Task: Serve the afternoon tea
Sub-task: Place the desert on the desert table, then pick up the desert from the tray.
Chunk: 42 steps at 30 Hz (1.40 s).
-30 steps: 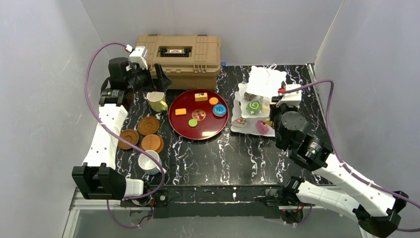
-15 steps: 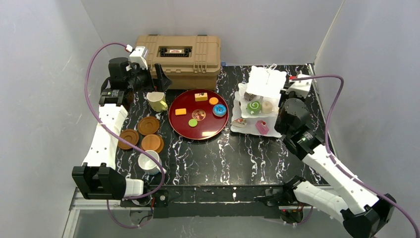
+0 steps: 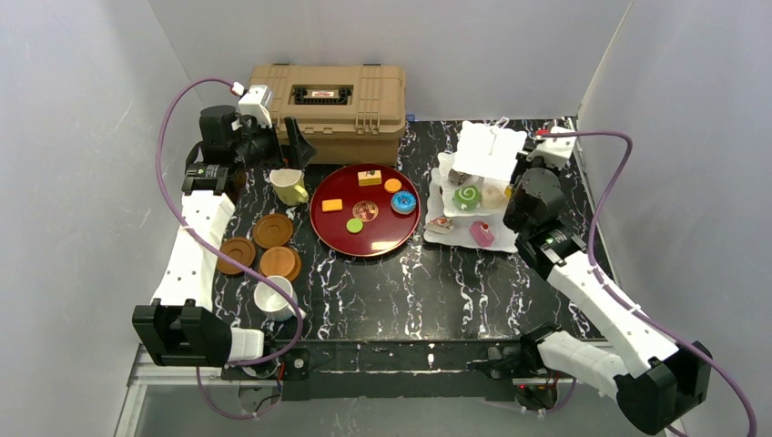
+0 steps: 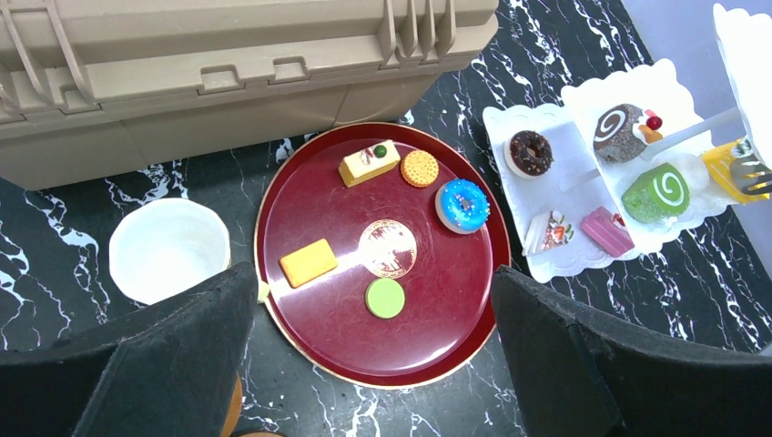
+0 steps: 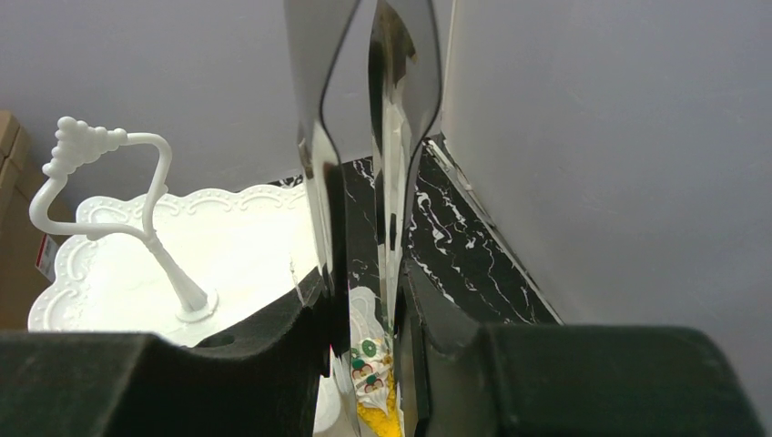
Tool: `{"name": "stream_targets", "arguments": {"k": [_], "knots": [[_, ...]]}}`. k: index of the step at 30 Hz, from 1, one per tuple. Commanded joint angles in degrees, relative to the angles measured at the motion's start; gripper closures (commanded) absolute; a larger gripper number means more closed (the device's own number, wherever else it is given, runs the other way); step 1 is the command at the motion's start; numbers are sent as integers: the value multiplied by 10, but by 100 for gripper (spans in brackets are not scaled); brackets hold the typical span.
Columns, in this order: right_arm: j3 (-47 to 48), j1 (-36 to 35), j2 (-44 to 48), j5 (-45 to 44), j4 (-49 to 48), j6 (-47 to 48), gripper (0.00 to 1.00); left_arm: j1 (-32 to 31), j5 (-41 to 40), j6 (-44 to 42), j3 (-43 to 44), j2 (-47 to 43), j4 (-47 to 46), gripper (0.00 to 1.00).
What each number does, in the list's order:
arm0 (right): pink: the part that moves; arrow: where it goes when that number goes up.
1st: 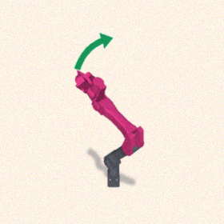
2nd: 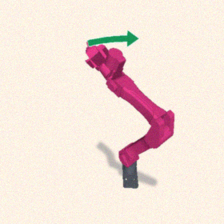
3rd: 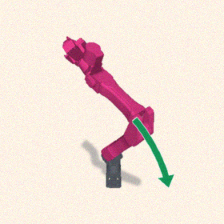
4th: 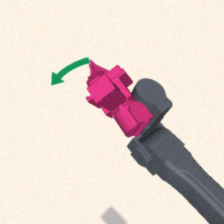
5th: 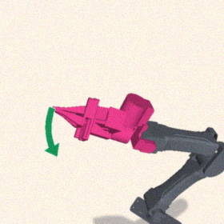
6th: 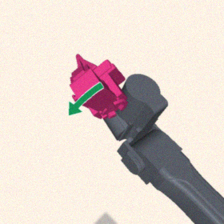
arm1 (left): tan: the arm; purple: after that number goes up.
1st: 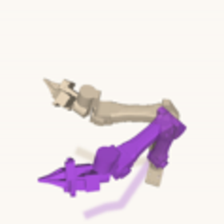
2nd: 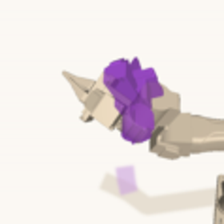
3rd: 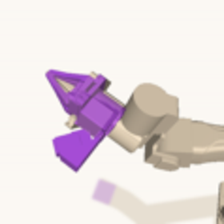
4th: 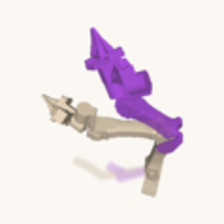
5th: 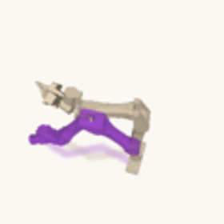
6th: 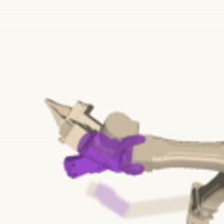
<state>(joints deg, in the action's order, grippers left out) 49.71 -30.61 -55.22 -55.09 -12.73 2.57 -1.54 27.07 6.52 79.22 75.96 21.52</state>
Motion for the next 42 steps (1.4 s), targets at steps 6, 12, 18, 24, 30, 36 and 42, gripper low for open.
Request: {"name": "stream_targets", "arguments": {"k": [6,12,18,24,30,36,42], "knots": [[12,12,-23,4,-82,-21,61,4,9,-10,-5,-28,8,2],[14,13,-6,1,-56,-34,49,4,12,-11,-5,-28,7,2],[13,13,45,17,11,-54,48,4,14,-10,-5,-29,9,2],[11,12,98,80,52,-60,48,4,17,-8,-5,-29,9,2],[45,13,101,114,102,-67,49,4,24,-1,0,-27,7,2],[88,13,142,186,227,-70,69,4,19,-9,-6,-28,13,2],[144,12,161,256,347,-70,76,4,20,-8,-6,-26,12,2]]}}
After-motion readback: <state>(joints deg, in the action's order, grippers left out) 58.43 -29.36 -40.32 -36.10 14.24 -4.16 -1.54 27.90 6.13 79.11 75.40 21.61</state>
